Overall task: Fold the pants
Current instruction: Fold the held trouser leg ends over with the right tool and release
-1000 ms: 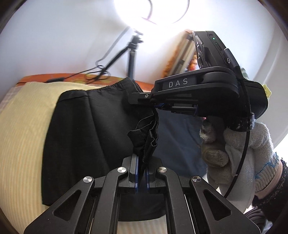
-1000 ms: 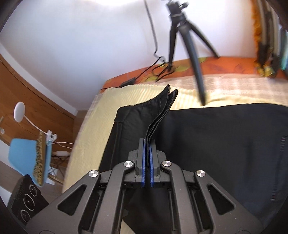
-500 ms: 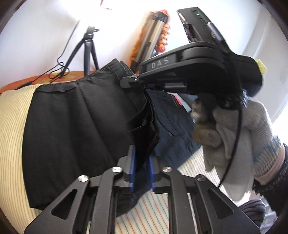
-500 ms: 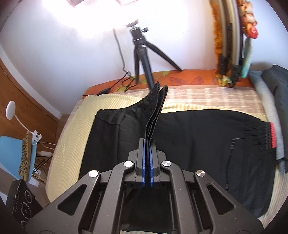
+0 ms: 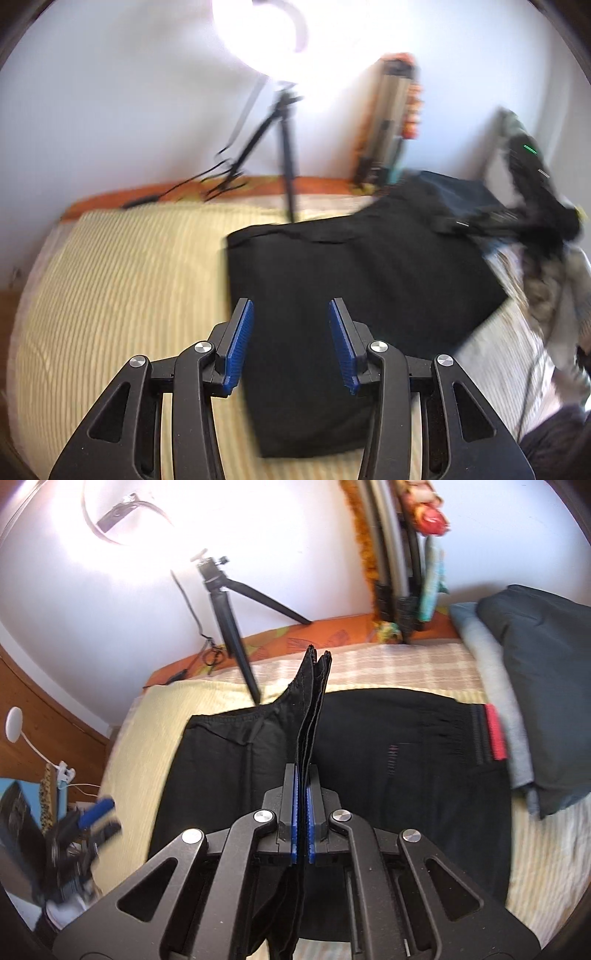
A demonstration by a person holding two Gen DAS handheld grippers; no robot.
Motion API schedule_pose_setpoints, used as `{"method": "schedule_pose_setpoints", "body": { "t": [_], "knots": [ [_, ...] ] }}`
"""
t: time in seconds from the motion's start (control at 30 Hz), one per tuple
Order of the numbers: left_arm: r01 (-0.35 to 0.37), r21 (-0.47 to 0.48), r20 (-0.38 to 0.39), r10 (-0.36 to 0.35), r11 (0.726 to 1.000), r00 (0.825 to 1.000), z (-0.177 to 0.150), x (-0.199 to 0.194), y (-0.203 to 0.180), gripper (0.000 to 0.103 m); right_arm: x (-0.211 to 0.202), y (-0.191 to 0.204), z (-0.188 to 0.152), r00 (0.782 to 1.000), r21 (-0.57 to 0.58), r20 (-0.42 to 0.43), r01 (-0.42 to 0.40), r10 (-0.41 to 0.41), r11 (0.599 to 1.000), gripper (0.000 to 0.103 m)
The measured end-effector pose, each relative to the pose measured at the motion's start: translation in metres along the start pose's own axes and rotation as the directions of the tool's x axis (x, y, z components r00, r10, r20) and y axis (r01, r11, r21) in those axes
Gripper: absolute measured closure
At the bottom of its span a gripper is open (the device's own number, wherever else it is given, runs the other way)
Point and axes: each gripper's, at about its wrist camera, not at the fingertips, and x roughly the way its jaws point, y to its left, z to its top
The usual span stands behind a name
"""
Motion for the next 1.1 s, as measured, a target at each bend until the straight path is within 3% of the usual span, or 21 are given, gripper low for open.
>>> {"method": "schedule_pose_setpoints", "body": {
  "t": [0.13, 0.43, 0.8, 1.1],
  "knots": [
    [-0.027, -0.014, -0.032, 0.026, 1.000, 0.999, 0.000, 0.023, 0.018, 0.063, -0.001, -0.015, -0.002, 1.000, 0.013, 0.000, 0.024, -0.024, 1.000, 0.099],
    [-0.013, 0.083, -0.060, 0.018, 0.996, 0.998, -0.012, 0.034, -0.009, 0.063, -0.003, -0.044, -0.004, 0.997, 0.020, -0.001, 0.073, -0.073, 0.997, 0.099],
    [-0.006, 0.136, -0.072, 0.015, 0.991, 0.997, -0.019, 0.042, -0.024, 0.063, 0.000, -0.078, -0.008, 0.990, 0.041, -0.026, 0.139, -0.138, 0.989, 0.099],
    [-0.087, 0.259, -0.122, 0.122, 0.962, 0.985, -0.043, 0.068, -0.040, 0.063, 0.017, -0.097, -0.013, 0.987, 0.047, -0.044, 0.160, -0.158, 0.986, 0.099]
  ]
}}
